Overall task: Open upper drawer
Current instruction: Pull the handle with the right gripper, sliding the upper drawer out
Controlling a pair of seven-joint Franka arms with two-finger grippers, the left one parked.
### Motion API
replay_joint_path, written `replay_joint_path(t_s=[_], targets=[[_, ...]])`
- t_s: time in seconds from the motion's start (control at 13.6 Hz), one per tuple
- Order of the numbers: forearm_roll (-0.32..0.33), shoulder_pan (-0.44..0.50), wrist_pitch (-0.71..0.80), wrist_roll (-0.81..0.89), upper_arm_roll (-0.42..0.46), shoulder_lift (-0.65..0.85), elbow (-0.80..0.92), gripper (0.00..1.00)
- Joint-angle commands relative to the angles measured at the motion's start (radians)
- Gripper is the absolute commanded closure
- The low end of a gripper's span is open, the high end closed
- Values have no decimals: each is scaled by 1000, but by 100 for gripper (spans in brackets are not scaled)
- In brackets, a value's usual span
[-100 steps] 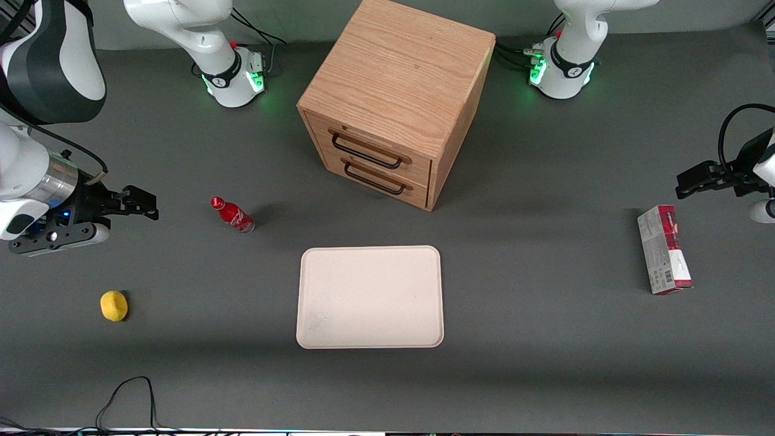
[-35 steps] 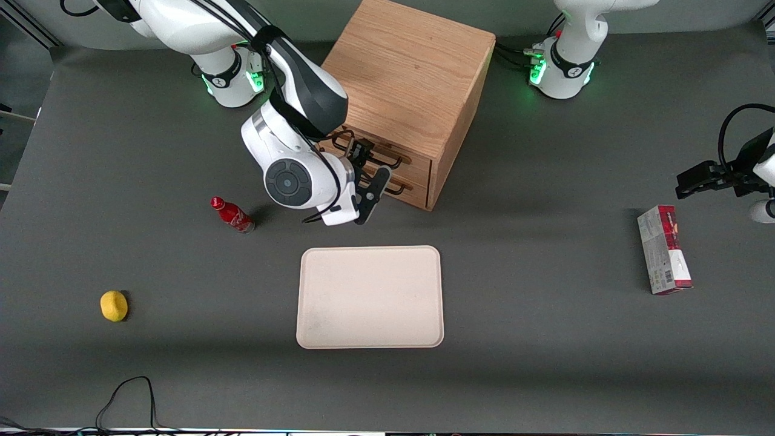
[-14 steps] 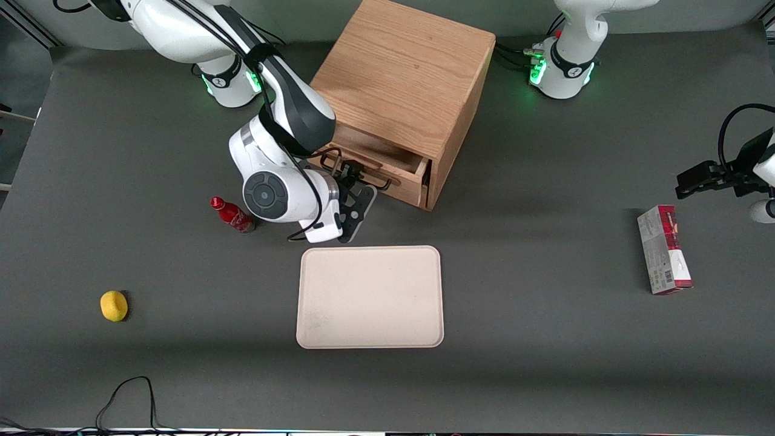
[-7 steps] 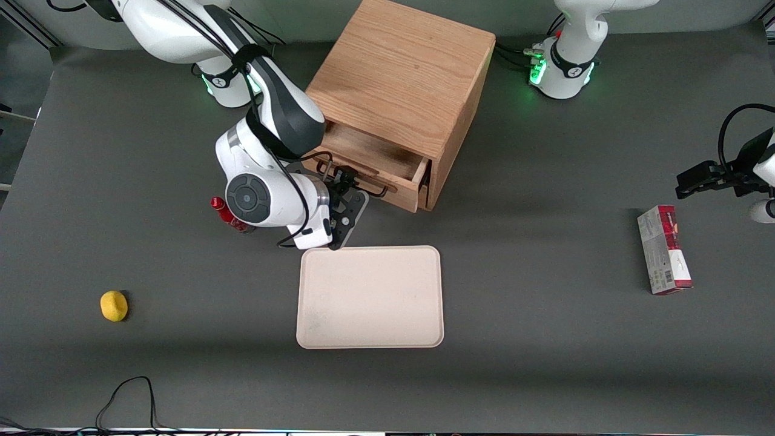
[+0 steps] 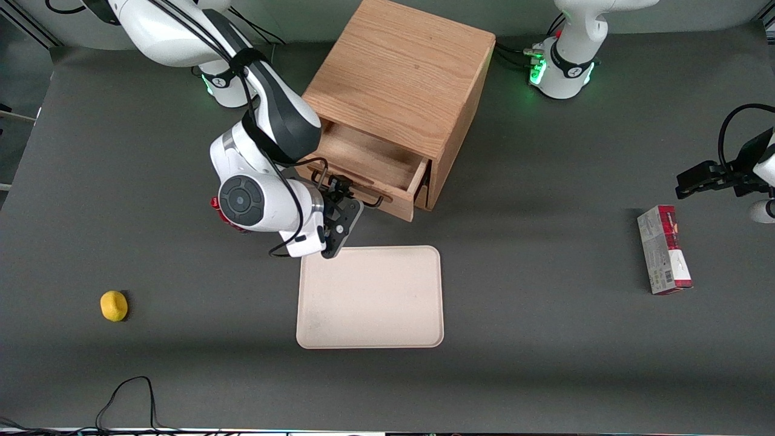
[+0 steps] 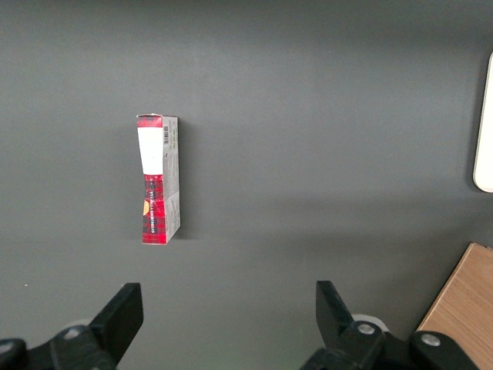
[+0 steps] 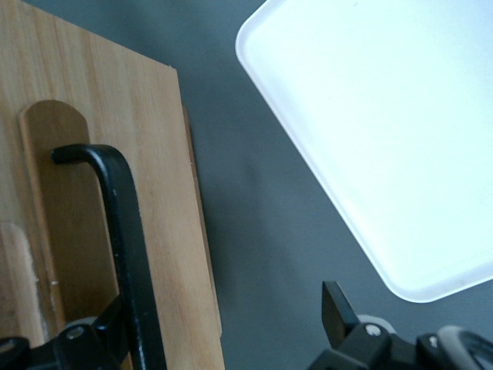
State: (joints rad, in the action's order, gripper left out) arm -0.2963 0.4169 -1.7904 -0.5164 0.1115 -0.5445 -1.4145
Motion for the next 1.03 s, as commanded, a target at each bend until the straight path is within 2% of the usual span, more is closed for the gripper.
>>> replay_joint_path(t_s=[0.0, 0.52, 0.96], targets=[[12, -21, -1, -20, 2, -54, 78, 0], [0, -75, -4, -54, 5, -133, 198, 0], [0, -99, -44, -53, 4, -157, 216, 0]])
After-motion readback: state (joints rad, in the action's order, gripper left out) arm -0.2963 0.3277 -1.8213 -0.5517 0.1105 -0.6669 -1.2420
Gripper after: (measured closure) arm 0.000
